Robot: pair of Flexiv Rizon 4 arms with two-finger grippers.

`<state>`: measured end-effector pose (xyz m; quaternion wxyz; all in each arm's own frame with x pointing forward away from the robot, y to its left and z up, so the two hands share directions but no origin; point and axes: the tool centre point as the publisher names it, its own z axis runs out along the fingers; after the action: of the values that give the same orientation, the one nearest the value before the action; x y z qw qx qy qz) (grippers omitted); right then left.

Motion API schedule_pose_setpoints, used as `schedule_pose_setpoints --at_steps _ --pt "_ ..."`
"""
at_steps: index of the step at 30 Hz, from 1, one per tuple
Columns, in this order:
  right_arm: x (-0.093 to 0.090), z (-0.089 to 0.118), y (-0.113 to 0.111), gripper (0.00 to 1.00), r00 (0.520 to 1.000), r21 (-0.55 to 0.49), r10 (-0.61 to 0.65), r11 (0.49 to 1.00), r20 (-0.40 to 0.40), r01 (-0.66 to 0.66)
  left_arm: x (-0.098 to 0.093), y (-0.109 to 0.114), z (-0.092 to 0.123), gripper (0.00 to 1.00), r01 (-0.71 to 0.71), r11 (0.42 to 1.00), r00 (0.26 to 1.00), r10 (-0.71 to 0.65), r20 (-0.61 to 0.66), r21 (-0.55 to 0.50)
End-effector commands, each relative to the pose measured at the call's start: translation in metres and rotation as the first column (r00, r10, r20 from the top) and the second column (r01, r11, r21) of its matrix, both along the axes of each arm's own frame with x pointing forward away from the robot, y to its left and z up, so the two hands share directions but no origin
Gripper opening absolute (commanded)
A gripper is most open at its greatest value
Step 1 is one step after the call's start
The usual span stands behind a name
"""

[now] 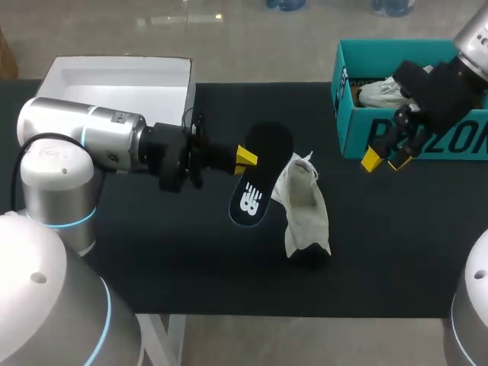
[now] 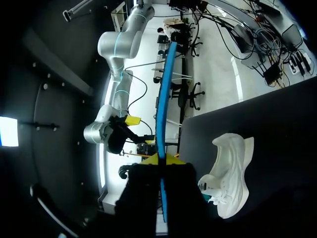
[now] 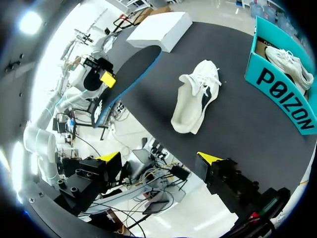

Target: Take the shoe out of the shoebox, open the shoe tongue, remove and reinsert the insole, then place the shoe into the shoebox

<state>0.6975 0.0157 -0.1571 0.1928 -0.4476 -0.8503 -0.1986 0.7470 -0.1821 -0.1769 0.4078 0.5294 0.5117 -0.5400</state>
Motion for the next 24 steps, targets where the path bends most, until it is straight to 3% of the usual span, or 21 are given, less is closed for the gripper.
schedule_pose_setpoints --at_steps 1,8,17,24 --pt "-0.019 0.003 -0.002 1.0 0.994 -0.09 0.016 0.996 0.104 -0.007 -0.001 0.0 0.002 0.0 0.002 1.0 1.0 -0.002 0.005 0.001" --pt "-0.042 0.002 -0.005 1.0 0.974 -0.2 0.024 0.98 0.224 0.022 -0.004 -0.002 0.002 0.0 0.011 1.0 1.0 -0.011 0.007 0.002" --pt "-0.076 -0.006 -0.02 1.0 0.945 -0.168 -0.035 0.981 0.324 0.094 -0.006 -0.005 0.001 0.0 0.021 1.0 1.0 -0.021 0.002 0.002" --pt "-0.083 -0.01 -0.027 1.0 0.941 -0.146 -0.055 0.983 0.334 0.109 -0.006 -0.007 0.0 0.0 0.025 1.0 1.0 -0.025 -0.001 0.004"
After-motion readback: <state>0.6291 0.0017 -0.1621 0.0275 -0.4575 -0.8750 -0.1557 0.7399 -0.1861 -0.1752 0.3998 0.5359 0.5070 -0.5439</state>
